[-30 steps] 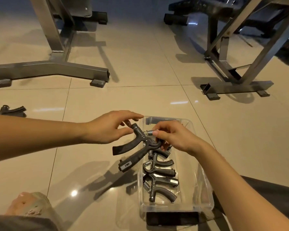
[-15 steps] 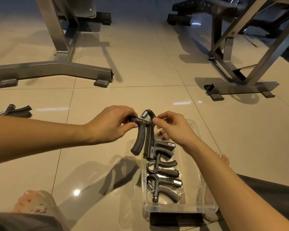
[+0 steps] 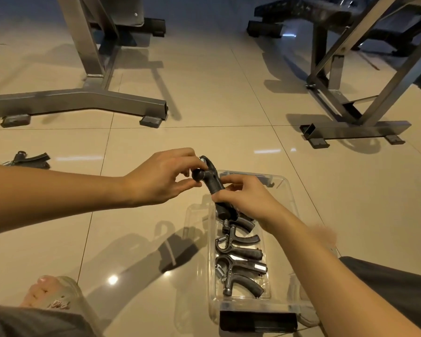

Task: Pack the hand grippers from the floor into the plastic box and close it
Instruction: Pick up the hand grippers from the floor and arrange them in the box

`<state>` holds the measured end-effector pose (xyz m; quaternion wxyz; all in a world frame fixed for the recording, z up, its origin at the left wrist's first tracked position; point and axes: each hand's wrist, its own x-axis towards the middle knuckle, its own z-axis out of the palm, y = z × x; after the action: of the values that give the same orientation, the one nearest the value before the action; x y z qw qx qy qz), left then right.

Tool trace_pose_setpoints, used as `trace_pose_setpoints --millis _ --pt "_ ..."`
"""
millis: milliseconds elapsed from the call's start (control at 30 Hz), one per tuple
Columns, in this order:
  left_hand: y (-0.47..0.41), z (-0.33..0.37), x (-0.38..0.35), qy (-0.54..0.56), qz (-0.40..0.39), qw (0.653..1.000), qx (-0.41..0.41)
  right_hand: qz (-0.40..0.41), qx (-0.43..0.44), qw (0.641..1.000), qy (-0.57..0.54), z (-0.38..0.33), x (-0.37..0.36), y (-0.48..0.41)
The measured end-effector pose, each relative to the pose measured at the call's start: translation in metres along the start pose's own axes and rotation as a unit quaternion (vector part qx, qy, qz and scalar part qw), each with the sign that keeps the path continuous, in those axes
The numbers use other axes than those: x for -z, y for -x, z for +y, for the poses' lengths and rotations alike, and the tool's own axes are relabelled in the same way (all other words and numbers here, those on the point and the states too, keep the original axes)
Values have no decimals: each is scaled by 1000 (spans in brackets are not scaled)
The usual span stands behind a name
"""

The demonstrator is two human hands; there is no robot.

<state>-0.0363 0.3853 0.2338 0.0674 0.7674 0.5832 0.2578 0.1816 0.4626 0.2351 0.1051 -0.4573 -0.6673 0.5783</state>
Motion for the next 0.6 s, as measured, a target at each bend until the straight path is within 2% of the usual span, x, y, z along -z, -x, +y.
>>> trace_pose_setpoints --millis 133,267,400,500,600 --pt "-8 -1 3 -29 -5 999 -35 -44 -10 998 -36 -4 13 2" --pt "-9 -1 -1 33 -12 998 54 -5 23 999 -30 -5 20 -4" --pt "-6 1 -5 95 -44 990 96 52 131 987 76 2 15 -9" --pt "-8 0 -8 148 -48 976 155 35 186 967 168 9 6 -8" --pt "-12 -4 -8 208 -45 954 210 29 245 914 321 17 1 -9"
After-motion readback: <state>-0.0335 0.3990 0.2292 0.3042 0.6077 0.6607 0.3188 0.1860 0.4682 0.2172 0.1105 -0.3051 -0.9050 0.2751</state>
